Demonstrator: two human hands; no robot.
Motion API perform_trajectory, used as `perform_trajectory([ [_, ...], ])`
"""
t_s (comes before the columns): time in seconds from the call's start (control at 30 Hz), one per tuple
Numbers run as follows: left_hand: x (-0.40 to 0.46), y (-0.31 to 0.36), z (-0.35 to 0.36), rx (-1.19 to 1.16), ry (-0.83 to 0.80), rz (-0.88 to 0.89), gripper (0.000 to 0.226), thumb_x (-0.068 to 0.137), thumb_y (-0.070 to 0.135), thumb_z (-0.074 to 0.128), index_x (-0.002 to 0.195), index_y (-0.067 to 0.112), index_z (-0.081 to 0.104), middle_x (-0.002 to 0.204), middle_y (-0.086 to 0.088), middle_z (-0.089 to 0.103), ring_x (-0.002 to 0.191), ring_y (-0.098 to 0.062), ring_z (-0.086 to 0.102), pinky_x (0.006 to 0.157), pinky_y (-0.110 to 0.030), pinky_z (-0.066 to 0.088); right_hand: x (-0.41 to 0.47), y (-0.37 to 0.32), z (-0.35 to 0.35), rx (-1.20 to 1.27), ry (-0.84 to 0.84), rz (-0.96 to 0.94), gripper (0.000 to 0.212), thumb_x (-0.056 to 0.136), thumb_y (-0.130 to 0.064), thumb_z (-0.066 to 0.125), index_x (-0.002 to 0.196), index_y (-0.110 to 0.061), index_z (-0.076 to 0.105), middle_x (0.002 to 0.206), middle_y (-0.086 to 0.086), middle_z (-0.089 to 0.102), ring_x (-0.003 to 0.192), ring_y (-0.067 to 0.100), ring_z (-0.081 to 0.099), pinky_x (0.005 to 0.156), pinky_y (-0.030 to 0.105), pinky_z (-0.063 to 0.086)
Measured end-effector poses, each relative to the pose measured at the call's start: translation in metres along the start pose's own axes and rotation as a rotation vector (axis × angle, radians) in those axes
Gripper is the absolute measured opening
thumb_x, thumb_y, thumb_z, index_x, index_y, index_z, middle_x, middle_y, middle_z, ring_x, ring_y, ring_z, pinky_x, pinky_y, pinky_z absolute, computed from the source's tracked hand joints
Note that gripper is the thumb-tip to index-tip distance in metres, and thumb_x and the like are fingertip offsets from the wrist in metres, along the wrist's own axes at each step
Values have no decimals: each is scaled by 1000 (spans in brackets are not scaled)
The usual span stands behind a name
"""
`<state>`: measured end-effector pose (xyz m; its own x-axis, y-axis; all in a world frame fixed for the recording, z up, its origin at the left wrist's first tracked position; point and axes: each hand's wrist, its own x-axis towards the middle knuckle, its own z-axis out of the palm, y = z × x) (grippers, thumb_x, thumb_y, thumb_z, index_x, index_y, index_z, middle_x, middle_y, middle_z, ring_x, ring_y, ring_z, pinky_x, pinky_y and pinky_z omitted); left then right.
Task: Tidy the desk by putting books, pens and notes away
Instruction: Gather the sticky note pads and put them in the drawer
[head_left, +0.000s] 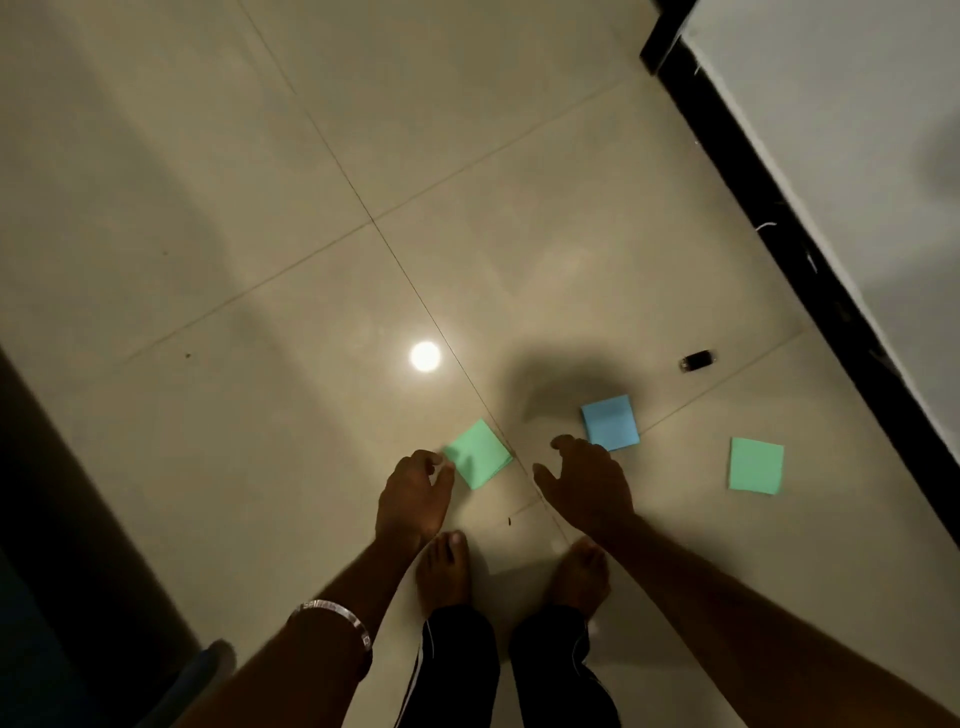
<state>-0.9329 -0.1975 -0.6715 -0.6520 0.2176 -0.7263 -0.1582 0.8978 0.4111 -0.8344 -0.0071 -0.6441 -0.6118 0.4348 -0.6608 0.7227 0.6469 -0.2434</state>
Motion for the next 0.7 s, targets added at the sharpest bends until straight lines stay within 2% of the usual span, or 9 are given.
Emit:
perform_trajectory([
  [0.3, 88, -50, 83, -72, -62, -110, 43, 92, 41, 53, 122, 11, 59, 115, -9, 64, 105, -25, 60, 91, -35, 48, 94, 6, 109, 160, -107, 37, 50, 90, -40, 54, 131, -11, 50, 127, 8, 57, 117, 26, 52, 95, 35, 44],
  [0.47, 107, -63, 107, -183, -51, -215, 24, 90, 34, 58, 95, 10, 59, 100, -8, 66, 96, -29, 61, 87, -40, 50, 116, 3, 143, 301, -168, 44, 55, 83, -39, 56, 133, -16, 53, 122, 6, 60, 111, 23, 57, 94, 35, 48],
  [0.57, 110, -68, 119, -312, -20, -285, 21, 86, 30, 64, 98, 14, 58, 98, -4, 66, 95, -25, 60, 89, -38, 49, 121, 4, 154, 354, -158, 98, 49, 83, -31, 63, 129, -15, 56, 119, 6, 61, 109, 24, 58, 95, 37, 48],
  [0.63, 113, -71, 124, -392, -10, -302, 26, 83, 30, 68, 98, 9, 62, 94, -5, 68, 91, -24, 64, 81, -34, 51, 123, 6, 158, 390, -145, 121, 47, 81, -30, 65, 125, -14, 58, 117, 7, 62, 107, 24, 59, 93, 40, 50],
  [0.7, 115, -71, 127, -468, -36, -318, 26, 83, 26, 70, 95, 4, 64, 90, -8, 69, 82, -22, 66, 67, -25, 49, 125, 9, 161, 451, -145, 153, 44, 80, -26, 67, 121, -12, 60, 114, 6, 64, 102, 23, 61, 89, 37, 52],
])
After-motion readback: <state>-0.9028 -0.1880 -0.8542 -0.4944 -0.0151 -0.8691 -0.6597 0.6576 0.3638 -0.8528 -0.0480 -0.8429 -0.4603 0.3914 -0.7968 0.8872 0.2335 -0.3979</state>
